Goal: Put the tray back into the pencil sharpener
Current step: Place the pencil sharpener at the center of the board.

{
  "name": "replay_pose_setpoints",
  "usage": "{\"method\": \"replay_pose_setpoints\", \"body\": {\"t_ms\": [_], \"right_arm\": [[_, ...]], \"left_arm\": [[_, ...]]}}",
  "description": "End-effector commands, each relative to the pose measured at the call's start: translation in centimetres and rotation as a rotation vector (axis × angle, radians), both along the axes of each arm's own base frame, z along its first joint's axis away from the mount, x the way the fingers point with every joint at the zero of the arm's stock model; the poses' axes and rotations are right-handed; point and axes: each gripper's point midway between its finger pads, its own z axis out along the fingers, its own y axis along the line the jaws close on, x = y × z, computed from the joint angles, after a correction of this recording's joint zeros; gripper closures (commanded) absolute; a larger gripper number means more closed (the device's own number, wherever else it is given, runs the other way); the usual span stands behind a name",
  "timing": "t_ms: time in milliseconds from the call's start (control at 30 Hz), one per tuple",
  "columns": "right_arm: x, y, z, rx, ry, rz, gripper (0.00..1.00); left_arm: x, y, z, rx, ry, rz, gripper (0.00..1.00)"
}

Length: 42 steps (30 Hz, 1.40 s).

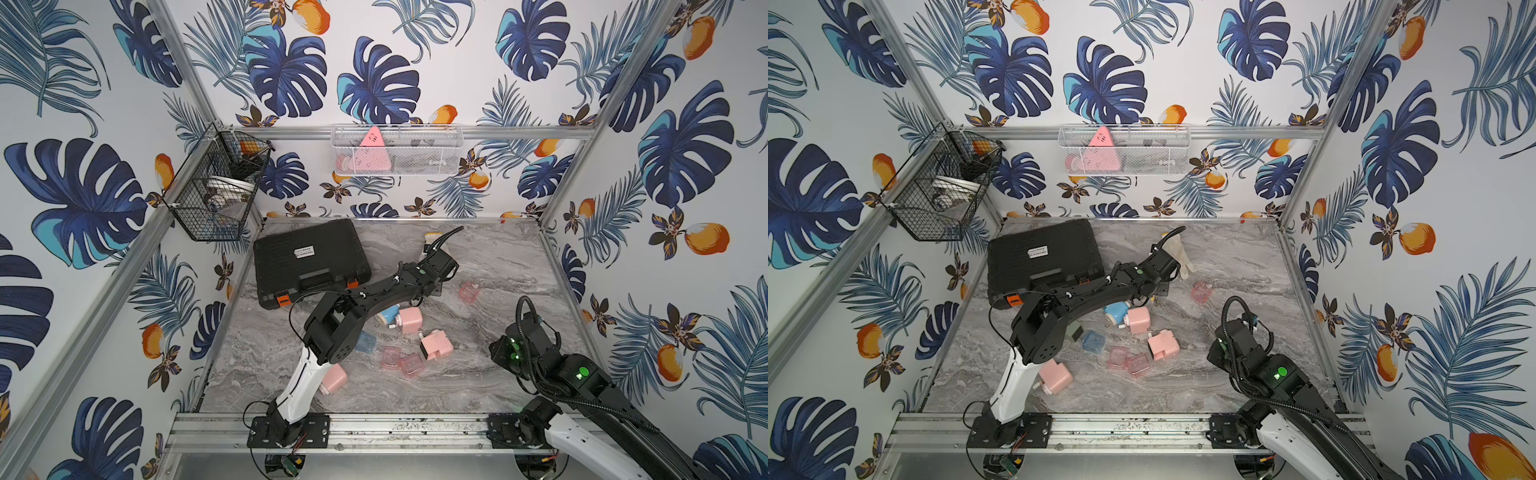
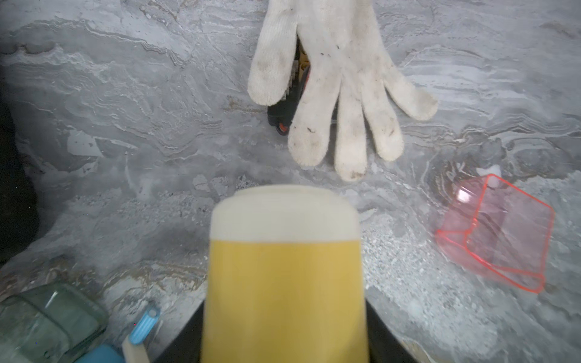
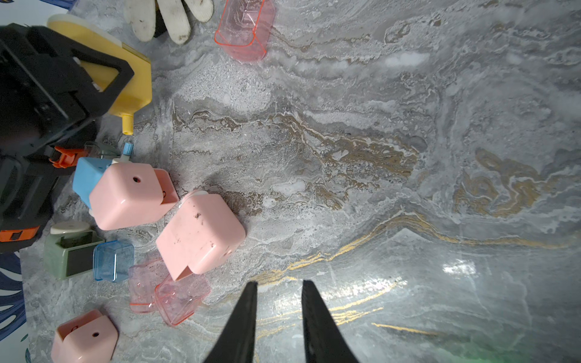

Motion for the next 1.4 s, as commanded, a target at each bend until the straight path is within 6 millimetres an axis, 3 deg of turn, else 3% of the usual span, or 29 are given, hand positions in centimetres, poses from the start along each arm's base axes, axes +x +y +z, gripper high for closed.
{"method": "replay_pose_setpoints", "body": {"t_ms": [0, 100, 400, 500, 767, 1033, 1167, 1267, 1367], "right_arm": [[0.2, 0.0, 0.0, 0.004, -0.014, -0.003, 0.72], [0.2, -0.1, 0.0, 0.001, -0.014, -0.005, 0.72], [0.2, -0.1, 0.0, -0.008, -0.011, 0.000, 0.72], [0.3, 0.0, 0.0, -0.005, -0.011, 0.001, 0.72], [0.3, 0.1, 0.1, -0.010, -0.012, 0.011, 0.68], [0.3, 0.3, 0.2, -0.003, -0.012, 0.023, 0.60], [0.3, 0.3, 0.2, -0.002, -0.015, 0.024, 0.58], [0.3, 0.4, 0.2, -0.004, -0.013, 0.028, 0.57], [0.4, 0.7, 0.2, -0.008, -0.007, 0.047, 0.58]], "left_arm": [[1.3, -0.2, 0.1, -0.030, -0.043, 0.011, 1.00], [1.5, -0.1, -0.8, -0.028, -0.050, 0.009, 0.99], [1.5, 0.3, -2.7, -0.012, -0.044, 0.025, 0.79], [1.5, 0.6, -3.1, 0.003, -0.044, 0.044, 0.78], [1.5, 0.6, -3.2, -0.007, -0.046, 0.048, 0.42], [1.5, 0.3, -2.8, -0.022, -0.045, 0.039, 0.27], [1.6, 0.0, -1.3, -0.043, -0.070, 0.018, 0.25], [1.6, 0.0, 1.4, -0.065, -0.115, 0.001, 0.25], [1.2, 0.5, 5.4, -0.090, -0.187, -0.018, 0.26]]}}
